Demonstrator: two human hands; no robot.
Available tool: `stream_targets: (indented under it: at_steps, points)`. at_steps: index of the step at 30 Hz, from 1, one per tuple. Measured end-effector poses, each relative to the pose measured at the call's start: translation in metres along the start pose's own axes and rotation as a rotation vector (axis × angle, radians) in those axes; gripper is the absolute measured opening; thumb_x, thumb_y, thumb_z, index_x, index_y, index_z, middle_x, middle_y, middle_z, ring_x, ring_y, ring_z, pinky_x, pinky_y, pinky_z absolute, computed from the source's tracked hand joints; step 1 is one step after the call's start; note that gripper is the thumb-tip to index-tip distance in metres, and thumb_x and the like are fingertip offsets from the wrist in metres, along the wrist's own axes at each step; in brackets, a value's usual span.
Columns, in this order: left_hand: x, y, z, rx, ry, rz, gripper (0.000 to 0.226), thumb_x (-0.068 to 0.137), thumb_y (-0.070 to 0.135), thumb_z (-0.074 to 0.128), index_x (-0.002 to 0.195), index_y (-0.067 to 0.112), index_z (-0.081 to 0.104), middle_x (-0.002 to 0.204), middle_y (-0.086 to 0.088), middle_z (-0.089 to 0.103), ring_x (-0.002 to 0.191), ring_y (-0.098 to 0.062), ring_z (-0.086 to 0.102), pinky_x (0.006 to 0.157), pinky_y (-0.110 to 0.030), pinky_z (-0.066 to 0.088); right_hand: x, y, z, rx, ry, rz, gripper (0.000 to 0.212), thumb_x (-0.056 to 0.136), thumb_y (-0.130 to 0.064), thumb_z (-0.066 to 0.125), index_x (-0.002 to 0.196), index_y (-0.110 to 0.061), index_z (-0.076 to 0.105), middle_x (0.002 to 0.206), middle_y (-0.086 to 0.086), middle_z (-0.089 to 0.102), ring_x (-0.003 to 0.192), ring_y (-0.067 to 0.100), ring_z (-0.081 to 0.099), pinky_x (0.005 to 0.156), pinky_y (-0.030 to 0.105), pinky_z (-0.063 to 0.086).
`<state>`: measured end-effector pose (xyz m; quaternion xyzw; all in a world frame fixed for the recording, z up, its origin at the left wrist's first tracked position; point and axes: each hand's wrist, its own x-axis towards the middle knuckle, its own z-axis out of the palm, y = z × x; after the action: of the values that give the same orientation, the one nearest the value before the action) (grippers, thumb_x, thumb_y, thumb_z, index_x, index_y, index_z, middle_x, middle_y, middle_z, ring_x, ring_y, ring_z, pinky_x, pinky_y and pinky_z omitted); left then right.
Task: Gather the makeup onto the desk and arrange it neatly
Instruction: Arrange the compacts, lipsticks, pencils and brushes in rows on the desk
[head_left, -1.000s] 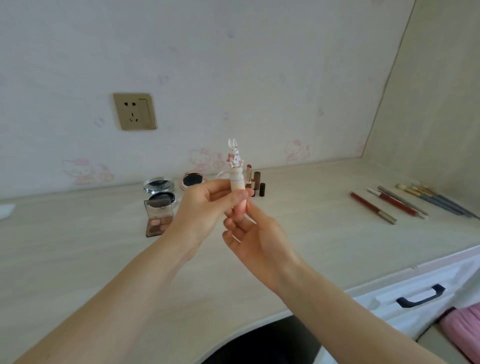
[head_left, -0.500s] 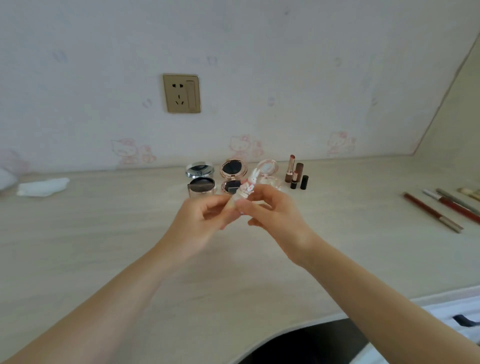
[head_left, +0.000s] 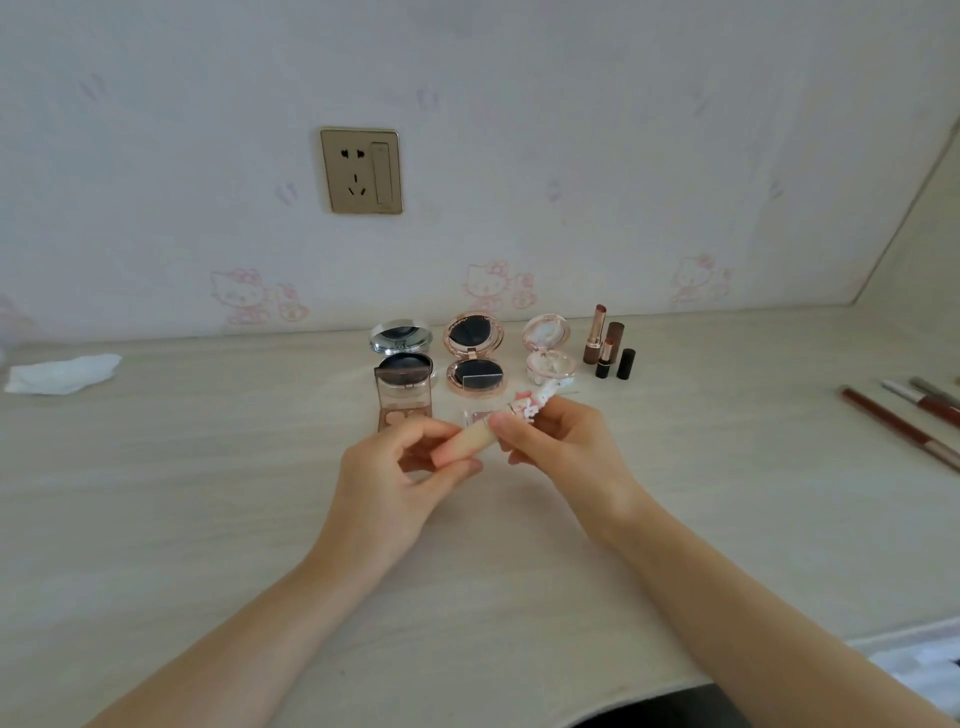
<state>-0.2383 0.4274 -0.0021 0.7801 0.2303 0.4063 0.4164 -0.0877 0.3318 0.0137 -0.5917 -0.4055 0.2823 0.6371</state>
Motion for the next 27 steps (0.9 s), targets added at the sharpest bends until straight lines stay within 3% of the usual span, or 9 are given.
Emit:
stream_targets:
  at_steps: [5, 9, 12, 14, 17, 19, 24, 27]
  points:
    - [-0.0016, 0.0028, -0.0023, -0.002, -0.026, -0.005, 0.02, 0.07, 0.026, 0.081, 0.088, 0.032, 0.074, 0.081, 0.016, 0.072, 0.077, 0.001, 0.067, 0.069, -0.006, 0.044, -0.0049, 0.0003, 0.0007, -0.022, -0.006, -0.039, 0.008, 0.085, -0.018, 0.069, 0.091, -0.013, 0.069, 0.088, -0.001, 0.074, 0.079, 0.01, 0.066, 0.071, 0.025, 0.054]
    - [-0.0007, 0.004, -0.0045, -0.093, -0.093, -0.045, 0.025, 0.07, 0.042, 0.072, 0.093, 0.031, 0.076, 0.082, 0.014, 0.074, 0.075, 0.002, 0.066, 0.067, -0.007, 0.044, -0.0074, 0.0006, -0.003, -0.032, -0.038, -0.101, 0.01, 0.087, -0.012, 0.067, 0.097, -0.012, 0.068, 0.098, 0.005, 0.072, 0.09, 0.016, 0.066, 0.074, 0.025, 0.054]
    - [-0.0005, 0.0041, -0.004, -0.129, -0.097, -0.064, 0.026, 0.07, 0.041, 0.072, 0.094, 0.032, 0.075, 0.083, 0.012, 0.074, 0.078, -0.002, 0.068, 0.07, -0.013, 0.049, -0.0078, 0.0003, -0.0055, 0.143, -0.125, -0.021, 0.02, 0.083, -0.008, 0.069, 0.101, -0.015, 0.066, 0.099, 0.008, 0.069, 0.093, 0.016, 0.063, 0.082, 0.028, 0.05]
    - [-0.001, 0.0041, -0.0029, -0.121, -0.108, -0.06, 0.028, 0.071, 0.042, 0.072, 0.096, 0.031, 0.075, 0.085, 0.011, 0.074, 0.082, -0.007, 0.069, 0.073, -0.016, 0.051, -0.0072, -0.0004, -0.0064, 0.236, -0.137, 0.023, 0.029, 0.076, -0.014, 0.07, 0.105, -0.016, 0.065, 0.094, 0.0, 0.067, 0.092, 0.014, 0.062, 0.081, 0.028, 0.048]
    - [-0.0028, 0.0052, -0.0008, -0.072, -0.145, -0.026, 0.029, 0.073, 0.042, 0.071, 0.099, 0.03, 0.075, 0.088, 0.015, 0.074, 0.084, -0.004, 0.069, 0.074, -0.01, 0.046, -0.0064, -0.0016, -0.0049, 0.195, -0.072, 0.02, 0.025, 0.073, -0.026, 0.074, 0.093, -0.017, 0.063, 0.081, -0.007, 0.065, 0.084, 0.011, 0.062, 0.078, 0.03, 0.048]
    - [-0.004, 0.0063, -0.0002, -0.063, -0.158, -0.017, 0.028, 0.075, 0.041, 0.07, 0.099, 0.029, 0.075, 0.086, 0.016, 0.073, 0.083, -0.001, 0.068, 0.074, -0.008, 0.044, -0.0062, -0.0016, -0.0049, 0.187, -0.029, -0.001, 0.022, 0.071, -0.022, 0.075, 0.088, -0.015, 0.062, 0.077, -0.005, 0.064, 0.08, 0.014, 0.062, 0.08, 0.033, 0.049]
    - [-0.0036, 0.0078, -0.0017, -0.073, -0.133, -0.041, 0.025, 0.077, 0.039, 0.069, 0.096, 0.025, 0.076, 0.077, 0.015, 0.071, 0.076, 0.001, 0.065, 0.069, -0.007, 0.042, -0.0075, -0.0049, -0.0075, 0.402, -0.1, 0.002, 0.049, 0.071, -0.001, 0.072, 0.115, -0.016, 0.06, 0.098, 0.01, 0.072, 0.095, 0.023, 0.068, 0.082, 0.028, 0.053]
    - [-0.0048, 0.0091, 0.0004, -0.071, -0.114, -0.041, 0.023, 0.078, 0.03, 0.073, 0.1, 0.022, 0.076, 0.08, 0.015, 0.072, 0.078, -0.002, 0.066, 0.071, -0.008, 0.043, -0.0081, -0.0072, -0.0069, 0.327, -0.097, 0.034, 0.041, 0.074, -0.014, 0.073, 0.113, -0.021, 0.061, 0.102, -0.003, 0.071, 0.095, 0.013, 0.067, 0.077, 0.025, 0.051]
